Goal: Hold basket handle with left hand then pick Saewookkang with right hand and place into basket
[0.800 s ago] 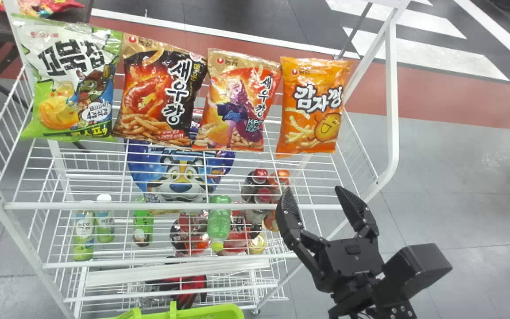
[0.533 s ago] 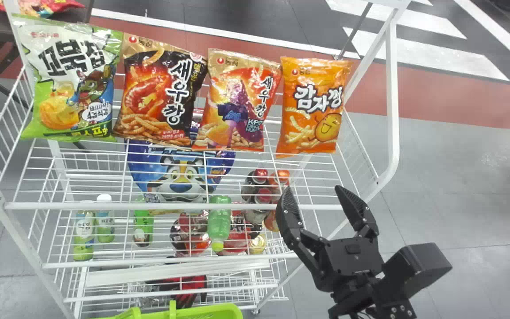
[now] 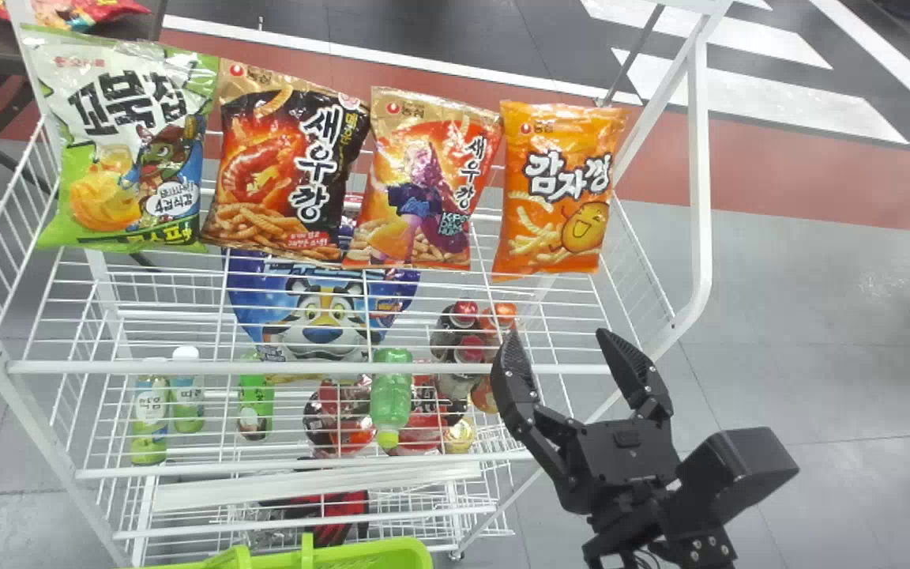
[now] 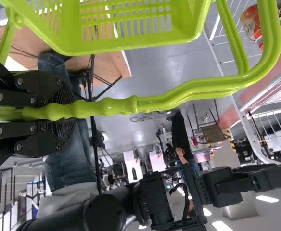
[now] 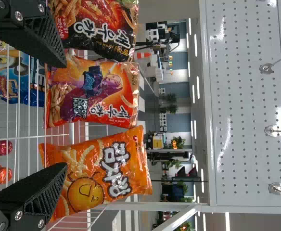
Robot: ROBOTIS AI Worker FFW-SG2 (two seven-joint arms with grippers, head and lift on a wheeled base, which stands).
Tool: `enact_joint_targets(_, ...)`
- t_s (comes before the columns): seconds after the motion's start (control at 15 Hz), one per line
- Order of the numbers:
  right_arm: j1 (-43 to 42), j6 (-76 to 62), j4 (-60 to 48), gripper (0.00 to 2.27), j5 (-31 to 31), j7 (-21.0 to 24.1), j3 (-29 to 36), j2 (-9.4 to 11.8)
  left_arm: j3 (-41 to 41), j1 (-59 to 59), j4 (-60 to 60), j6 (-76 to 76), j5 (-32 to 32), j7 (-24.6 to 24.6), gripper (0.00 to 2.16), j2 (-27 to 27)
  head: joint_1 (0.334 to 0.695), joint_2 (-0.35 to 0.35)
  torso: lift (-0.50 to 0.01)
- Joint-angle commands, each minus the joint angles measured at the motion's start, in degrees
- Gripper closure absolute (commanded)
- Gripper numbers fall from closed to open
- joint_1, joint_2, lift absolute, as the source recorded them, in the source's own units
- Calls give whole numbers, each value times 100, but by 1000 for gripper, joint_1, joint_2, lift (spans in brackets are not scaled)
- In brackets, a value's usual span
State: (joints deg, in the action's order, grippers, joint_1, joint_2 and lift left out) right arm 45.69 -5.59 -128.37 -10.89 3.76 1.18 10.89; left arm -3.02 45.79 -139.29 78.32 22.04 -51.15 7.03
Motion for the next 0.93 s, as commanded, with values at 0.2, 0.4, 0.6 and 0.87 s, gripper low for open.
enact_joint_targets(0.2,-1027,1504,163,70,8,2,-118,-70,-120,0,51,-49,-121,-9,1855,27,695,-350,-19)
enact_joint_targets(0.4,-1871,2313,576,76,17,28,-302,-87,-129,0,113,-49,-139,-17,1855,27,695,-350,-19)
enact_joint_targets(0.6,-2442,2331,1068,76,78,46,-540,-96,-129,9,157,-49,-148,-17,1855,27,695,-350,-19)
enact_joint_targets(0.87,-3198,2225,1833,83,140,81,-803,-96,-138,9,227,-84,-183,-17,1855,27,695,-350,-19)
